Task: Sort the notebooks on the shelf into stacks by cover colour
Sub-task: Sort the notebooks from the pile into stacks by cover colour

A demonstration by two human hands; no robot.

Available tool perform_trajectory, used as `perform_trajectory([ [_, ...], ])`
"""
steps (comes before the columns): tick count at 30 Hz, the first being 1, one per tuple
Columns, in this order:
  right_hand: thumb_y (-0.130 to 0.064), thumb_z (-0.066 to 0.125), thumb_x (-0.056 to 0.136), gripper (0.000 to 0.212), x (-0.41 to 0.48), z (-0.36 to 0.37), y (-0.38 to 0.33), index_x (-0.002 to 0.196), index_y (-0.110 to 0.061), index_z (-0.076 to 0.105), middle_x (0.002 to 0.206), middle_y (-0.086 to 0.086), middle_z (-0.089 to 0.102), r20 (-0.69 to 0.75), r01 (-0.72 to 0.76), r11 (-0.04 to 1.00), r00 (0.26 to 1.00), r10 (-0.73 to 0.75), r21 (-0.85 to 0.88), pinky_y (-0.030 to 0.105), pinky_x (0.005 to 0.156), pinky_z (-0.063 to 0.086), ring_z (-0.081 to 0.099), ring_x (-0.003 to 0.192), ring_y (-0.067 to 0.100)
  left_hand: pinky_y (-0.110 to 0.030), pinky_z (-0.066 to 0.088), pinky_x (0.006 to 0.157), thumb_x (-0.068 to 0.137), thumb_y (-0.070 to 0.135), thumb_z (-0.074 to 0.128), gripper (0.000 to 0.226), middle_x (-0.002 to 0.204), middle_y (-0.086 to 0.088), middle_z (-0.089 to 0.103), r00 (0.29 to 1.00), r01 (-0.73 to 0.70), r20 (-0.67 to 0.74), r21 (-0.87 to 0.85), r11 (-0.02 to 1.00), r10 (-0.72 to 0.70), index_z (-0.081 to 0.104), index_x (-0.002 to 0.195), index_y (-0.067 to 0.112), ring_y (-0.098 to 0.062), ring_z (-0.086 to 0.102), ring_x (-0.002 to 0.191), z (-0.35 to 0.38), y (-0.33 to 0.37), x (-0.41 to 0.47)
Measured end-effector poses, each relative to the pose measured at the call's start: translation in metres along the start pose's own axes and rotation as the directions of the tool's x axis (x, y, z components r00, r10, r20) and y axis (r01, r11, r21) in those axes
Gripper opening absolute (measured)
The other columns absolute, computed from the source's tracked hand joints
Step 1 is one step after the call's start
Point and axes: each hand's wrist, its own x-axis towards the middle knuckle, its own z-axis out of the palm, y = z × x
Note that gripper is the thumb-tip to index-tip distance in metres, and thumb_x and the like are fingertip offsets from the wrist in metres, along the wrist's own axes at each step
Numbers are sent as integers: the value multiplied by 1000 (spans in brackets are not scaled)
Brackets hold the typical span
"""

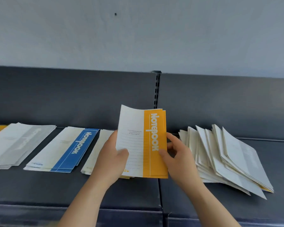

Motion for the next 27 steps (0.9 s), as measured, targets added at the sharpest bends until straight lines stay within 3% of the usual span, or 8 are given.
perform_trajectory([
  [4,-16,55,92,37,6,45,-5,106,-49,48,89,-11,65,10,-59,998,998,59,25,21,71,54,63,85,6,-16,47,62,93,12,48,42,120,12,53,999,17,-41,108,994,-12,43,110,50,-8,55,99,-34,-28,13],
  [9,-21,54,94,32,18,86,-4,121,-36,50,97,-14,64,14,-131,991,991,132,-18,20,72,53,63,90,6,-16,47,61,92,13,52,36,117,6,52,998,8,-59,212,977,4,49,117,38,-8,54,95,-56,-60,33],
  [12,-22,51,94,28,22,100,-3,118,-35,51,105,-12,59,5,-147,983,989,148,-109,18,73,47,59,95,7,-19,48,64,91,14,52,34,116,4,50,999,16,-49,277,961,-2,50,119,33,-11,53,96,-60,-73,43],
  [16,-25,49,95,32,22,113,0,127,-29,47,116,-7,51,27,-187,951,979,200,-248,21,80,44,52,100,8,-38,57,74,91,18,55,25,112,0,50,999,37,-30,354,935,-28,50,114,25,-18,51,102,-59,-89,49],
  [19,-28,47,96,39,19,117,-1,135,-22,43,126,-3,47,27,-189,918,977,211,-349,23,93,43,48,115,13,-34,55,83,93,23,56,26,117,-2,49,999,42,-11,406,913,-41,48,117,21,-19,47,109,-59,-95,46],
  [23,-26,49,95,43,13,110,-6,137,-18,43,140,-4,41,-5,-129,905,990,139,-406,20,100,33,39,128,13,-29,43,94,95,29,52,38,132,-3,45,999,5,-38,519,855,17,43,130,19,-20,40,120,-62,-88,40],
  [27,-28,49,95,43,2,82,-16,137,-19,44,144,-10,39,-68,-60,903,997,34,-425,15,102,25,35,133,8,-29,37,102,96,33,48,48,144,2,38,991,-94,-43,460,883,128,38,141,20,-17,33,131,-55,-57,30],
])
